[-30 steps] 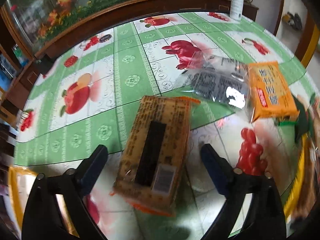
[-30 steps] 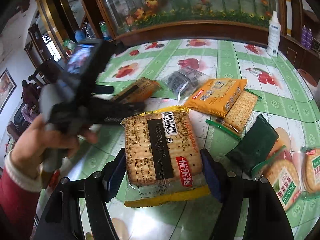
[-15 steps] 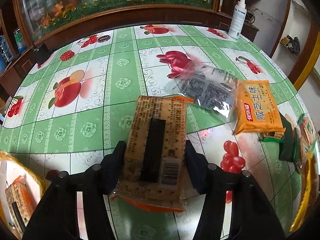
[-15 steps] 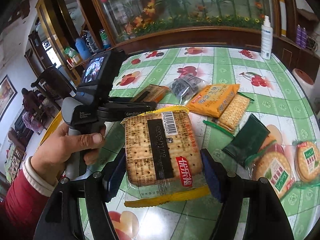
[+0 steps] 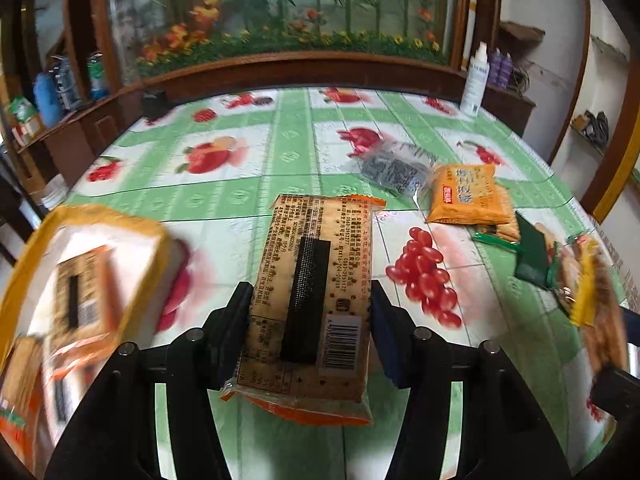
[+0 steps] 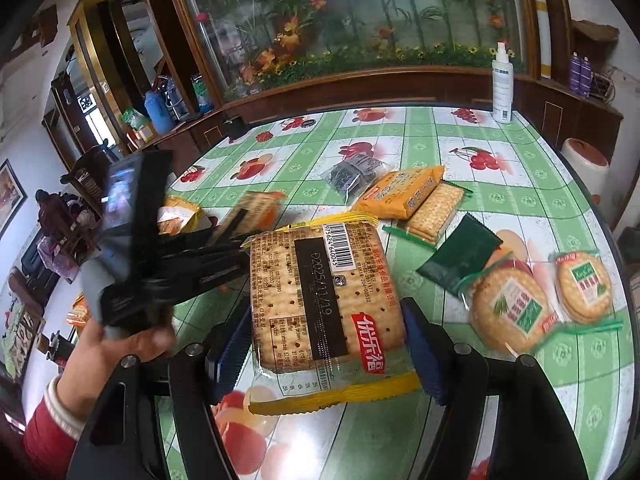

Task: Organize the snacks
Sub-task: 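Carry both tan cracker packs toward the white tray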

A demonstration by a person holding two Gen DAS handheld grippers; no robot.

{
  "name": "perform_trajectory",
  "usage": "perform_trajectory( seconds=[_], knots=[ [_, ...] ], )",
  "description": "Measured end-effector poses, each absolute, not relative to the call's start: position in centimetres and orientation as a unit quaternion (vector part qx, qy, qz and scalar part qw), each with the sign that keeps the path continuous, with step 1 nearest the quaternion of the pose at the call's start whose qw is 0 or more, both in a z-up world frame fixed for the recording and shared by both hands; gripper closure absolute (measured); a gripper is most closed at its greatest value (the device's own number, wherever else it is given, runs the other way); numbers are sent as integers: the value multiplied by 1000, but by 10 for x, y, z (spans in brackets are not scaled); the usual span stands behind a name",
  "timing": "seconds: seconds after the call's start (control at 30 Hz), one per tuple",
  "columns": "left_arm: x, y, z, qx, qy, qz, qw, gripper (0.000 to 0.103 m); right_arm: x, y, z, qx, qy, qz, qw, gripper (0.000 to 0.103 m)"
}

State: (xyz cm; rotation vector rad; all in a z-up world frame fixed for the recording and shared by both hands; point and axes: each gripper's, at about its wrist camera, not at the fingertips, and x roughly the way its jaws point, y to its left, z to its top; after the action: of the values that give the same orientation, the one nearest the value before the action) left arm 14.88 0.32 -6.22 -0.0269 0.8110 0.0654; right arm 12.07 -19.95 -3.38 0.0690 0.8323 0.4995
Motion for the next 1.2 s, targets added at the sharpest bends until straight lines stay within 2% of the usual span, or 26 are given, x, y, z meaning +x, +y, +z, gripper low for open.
perform_trajectory(
  seconds=[0.57,1.2],
  knots=[
    [41,51,-10,-35,319,88,943,48,65,-156,-8,1,364,266,893,30],
    [-10,106,-3,-53,294,155,942,48,28,-85,12,-75,319,251,911,31]
  ],
)
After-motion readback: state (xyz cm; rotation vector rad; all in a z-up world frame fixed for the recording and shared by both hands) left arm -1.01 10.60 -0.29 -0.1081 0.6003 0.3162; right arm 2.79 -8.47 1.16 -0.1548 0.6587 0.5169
